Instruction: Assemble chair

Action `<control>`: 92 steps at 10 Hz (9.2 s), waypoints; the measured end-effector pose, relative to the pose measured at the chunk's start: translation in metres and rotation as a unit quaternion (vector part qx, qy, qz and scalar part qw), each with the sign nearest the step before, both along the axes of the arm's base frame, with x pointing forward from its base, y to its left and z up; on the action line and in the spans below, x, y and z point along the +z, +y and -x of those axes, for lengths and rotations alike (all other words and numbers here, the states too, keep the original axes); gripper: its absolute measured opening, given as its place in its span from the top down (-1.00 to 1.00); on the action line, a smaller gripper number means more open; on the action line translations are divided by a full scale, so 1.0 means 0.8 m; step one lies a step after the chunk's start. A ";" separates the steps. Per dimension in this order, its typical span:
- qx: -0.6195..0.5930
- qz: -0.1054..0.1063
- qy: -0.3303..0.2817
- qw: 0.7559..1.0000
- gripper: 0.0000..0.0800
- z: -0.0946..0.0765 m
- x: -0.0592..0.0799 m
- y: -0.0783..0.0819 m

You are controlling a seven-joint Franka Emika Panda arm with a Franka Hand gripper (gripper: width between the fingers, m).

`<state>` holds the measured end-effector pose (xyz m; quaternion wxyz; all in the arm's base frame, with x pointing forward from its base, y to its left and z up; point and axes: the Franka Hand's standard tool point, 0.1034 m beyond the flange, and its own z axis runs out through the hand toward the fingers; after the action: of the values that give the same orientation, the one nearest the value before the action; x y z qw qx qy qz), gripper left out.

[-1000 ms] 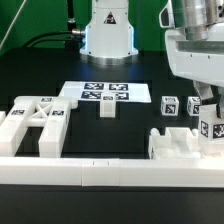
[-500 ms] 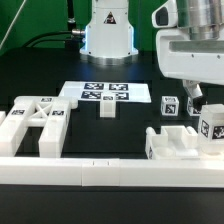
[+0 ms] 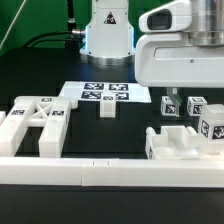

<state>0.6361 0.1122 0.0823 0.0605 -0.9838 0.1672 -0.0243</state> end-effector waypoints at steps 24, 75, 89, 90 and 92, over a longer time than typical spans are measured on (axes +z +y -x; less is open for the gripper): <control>-0.465 -0.085 -0.011 0.881 0.29 -0.001 0.003 0.014; 0.140 0.063 -0.014 0.988 0.28 -0.011 -0.003 0.010; -0.280 -0.007 0.011 0.960 -0.53 -0.012 -0.002 0.013; -0.249 -0.005 0.008 0.968 -0.53 -0.011 -0.002 0.013; -0.156 0.004 -0.001 0.988 -0.62 -0.012 -0.002 0.013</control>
Offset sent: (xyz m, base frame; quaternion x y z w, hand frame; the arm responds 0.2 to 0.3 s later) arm 0.0102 0.0044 0.0050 -0.0674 -0.0352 -0.2423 0.9672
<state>0.6453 0.1224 0.0806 0.0526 -0.9458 0.3185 -0.0353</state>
